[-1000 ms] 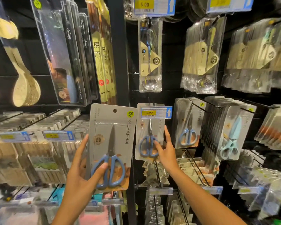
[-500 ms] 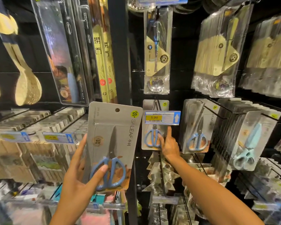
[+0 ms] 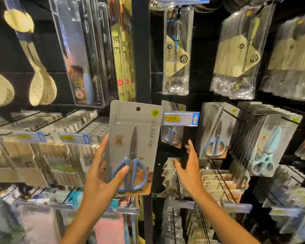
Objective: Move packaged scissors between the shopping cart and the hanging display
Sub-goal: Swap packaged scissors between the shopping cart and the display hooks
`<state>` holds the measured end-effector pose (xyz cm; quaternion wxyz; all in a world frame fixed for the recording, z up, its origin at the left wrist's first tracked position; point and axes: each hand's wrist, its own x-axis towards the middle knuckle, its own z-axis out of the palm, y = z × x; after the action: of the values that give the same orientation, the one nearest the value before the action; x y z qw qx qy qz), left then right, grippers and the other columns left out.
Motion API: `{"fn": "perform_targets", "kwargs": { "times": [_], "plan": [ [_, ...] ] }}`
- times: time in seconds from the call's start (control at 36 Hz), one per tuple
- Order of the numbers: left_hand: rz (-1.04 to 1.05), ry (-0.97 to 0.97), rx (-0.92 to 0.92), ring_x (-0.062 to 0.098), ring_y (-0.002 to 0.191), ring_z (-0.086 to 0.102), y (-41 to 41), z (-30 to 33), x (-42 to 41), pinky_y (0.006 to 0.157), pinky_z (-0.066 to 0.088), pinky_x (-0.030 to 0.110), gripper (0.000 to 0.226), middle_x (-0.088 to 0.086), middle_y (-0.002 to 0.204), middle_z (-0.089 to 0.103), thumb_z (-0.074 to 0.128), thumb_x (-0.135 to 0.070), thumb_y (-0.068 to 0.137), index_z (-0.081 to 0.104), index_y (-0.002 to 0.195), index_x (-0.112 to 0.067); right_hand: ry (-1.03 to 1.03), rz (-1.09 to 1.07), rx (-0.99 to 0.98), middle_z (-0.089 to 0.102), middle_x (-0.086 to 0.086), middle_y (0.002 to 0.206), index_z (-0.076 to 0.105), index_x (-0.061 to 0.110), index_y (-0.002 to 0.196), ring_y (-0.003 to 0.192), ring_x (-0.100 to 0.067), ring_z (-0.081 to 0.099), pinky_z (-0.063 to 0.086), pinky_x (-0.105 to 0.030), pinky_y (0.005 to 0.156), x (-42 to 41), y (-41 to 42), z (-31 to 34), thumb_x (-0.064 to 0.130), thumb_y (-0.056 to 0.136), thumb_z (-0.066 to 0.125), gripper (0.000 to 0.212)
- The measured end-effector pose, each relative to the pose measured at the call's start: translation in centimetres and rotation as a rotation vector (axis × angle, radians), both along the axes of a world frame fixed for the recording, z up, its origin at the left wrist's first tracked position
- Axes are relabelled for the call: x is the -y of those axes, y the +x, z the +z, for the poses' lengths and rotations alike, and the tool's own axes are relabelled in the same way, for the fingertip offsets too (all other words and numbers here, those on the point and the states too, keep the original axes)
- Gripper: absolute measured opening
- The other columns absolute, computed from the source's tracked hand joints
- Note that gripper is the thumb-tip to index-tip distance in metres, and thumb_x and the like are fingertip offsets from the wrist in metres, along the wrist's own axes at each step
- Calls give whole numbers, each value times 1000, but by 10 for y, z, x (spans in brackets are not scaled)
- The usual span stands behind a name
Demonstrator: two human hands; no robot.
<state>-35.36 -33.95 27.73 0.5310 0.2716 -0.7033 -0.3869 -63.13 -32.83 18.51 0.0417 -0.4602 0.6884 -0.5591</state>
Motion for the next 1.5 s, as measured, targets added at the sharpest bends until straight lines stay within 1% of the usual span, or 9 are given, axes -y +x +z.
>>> {"fn": "perform_targets", "kwargs": {
  "times": [0.11, 0.22, 0.31, 0.44, 0.58, 0.69, 0.78, 1.0, 1.5],
  "plan": [
    [-25, 3, -4, 2, 136, 48, 3, -5, -3, 108, 48, 36, 90, -32, 151, 38, 71, -9, 86, 27, 150, -54, -74, 124, 138, 38, 19, 153, 19, 48, 153, 141, -1, 38, 38, -38, 116, -37, 38, 15, 38, 98, 61, 69],
    [-74, -5, -17, -15, 128, 47, -2, -5, -18, 99, 45, 9, 85, -47, 139, 41, 69, -5, 88, 28, 149, -48, -119, 394, 192, 51, 30, 140, 26, 48, 150, 134, 7, 45, 43, -17, 105, -73, 74, 43, 34, 96, 61, 66],
    [-121, 13, -27, -8, 131, 48, -7, -8, -28, 101, 47, 14, 84, -42, 142, 41, 69, -9, 88, 27, 151, -46, -122, 489, 218, 53, 32, 137, 19, 50, 150, 129, 3, 54, 48, -17, 99, -90, 93, 59, 27, 94, 64, 76],
    [-139, -11, 11, -6, 136, 43, -13, -12, -44, 112, 44, 31, 84, -38, 148, 37, 68, -18, 90, 22, 152, -52, -130, 371, 179, 63, 32, 126, 16, 62, 141, 113, -3, 67, 59, -34, 92, -103, 104, 63, 17, 91, 70, 87],
    [-155, -48, 97, -8, 138, 40, -17, -17, -43, 114, 41, 33, 85, -36, 149, 37, 67, -30, 90, 15, 151, -57, -151, 298, 174, 63, 31, 126, 19, 62, 140, 112, 0, 67, 57, -25, 92, -116, 99, 57, 13, 90, 70, 87],
    [-68, -223, 110, 7, 135, 47, -23, -16, -28, 111, 43, 25, 66, -18, 143, 47, 59, -31, 98, 26, 155, -40, -169, 231, 166, 64, 27, 128, 22, 71, 137, 114, 1, 65, 54, -16, 91, -125, 86, 46, 11, 91, 70, 90],
    [39, -397, 117, 16, 142, 40, -32, -11, -8, 116, 38, 36, 61, -3, 152, 41, 57, -26, 97, 34, 153, -19, -147, 191, 182, 64, 29, 126, 24, 80, 130, 112, -2, 67, 56, -18, 87, -130, 75, 36, 7, 91, 69, 94],
    [193, -741, 235, 30, 154, 13, -72, 5, 38, 123, 23, 50, 66, 11, 166, 15, 61, -6, 95, 30, 154, -4, -54, 151, 247, 65, 33, 119, 22, 63, 137, 109, 2, 67, 55, -13, 81, -122, 51, 12, 4, 92, 67, 87],
    [199, -802, 283, 33, 154, 13, -79, -4, 59, 123, 22, 52, 64, 9, 168, 8, 50, -23, 100, 24, 156, -5, -45, 191, 206, 68, 23, 121, 15, 56, 148, 112, -2, 67, 59, -25, 87, -71, 19, 20, 12, 96, 66, 85]
  ]
}}
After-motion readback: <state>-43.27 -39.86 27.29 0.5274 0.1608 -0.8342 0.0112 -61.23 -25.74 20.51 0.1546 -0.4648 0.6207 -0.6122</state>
